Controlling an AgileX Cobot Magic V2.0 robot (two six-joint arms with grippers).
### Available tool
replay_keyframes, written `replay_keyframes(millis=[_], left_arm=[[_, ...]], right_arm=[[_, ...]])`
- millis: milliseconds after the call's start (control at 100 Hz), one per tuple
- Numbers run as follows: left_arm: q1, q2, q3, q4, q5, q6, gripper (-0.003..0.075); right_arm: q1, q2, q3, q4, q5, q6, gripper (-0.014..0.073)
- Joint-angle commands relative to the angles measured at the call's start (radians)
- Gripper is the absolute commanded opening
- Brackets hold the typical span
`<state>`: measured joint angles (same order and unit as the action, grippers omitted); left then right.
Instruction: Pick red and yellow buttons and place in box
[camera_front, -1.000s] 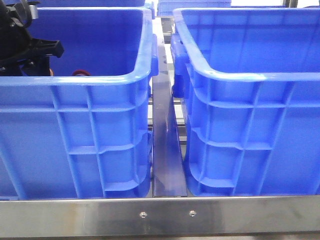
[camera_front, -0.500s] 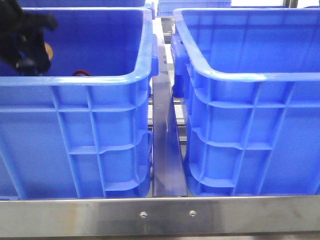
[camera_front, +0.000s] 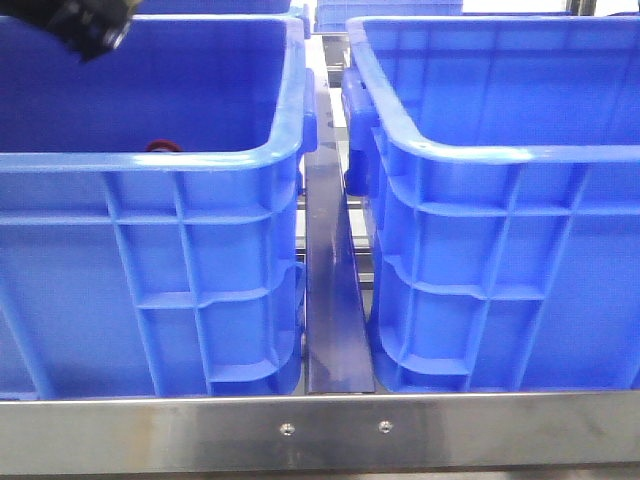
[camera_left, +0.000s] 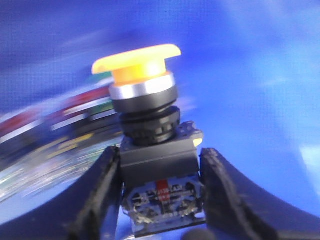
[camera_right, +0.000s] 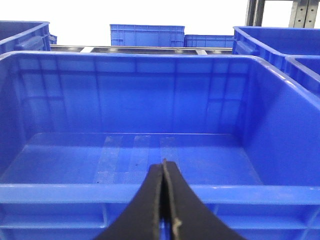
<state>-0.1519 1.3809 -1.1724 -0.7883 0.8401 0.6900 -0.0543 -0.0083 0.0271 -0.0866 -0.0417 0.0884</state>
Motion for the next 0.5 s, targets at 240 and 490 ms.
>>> replay_keyframes(millis=[240, 490], left_arm=[[-0.148, -0.049, -0.025, -0.288, 0.112, 0.204, 0.0062], [-0.251, -0.041, -0.025, -0.288, 0.111, 0.204, 0.0062]], right_arm=[[-0.004, -0.023, 0.006, -0.006, -0.076, 0.000, -0.0067], [-0.002, -0.023, -0.005, -0.005, -0.086, 0.000, -0.0067]])
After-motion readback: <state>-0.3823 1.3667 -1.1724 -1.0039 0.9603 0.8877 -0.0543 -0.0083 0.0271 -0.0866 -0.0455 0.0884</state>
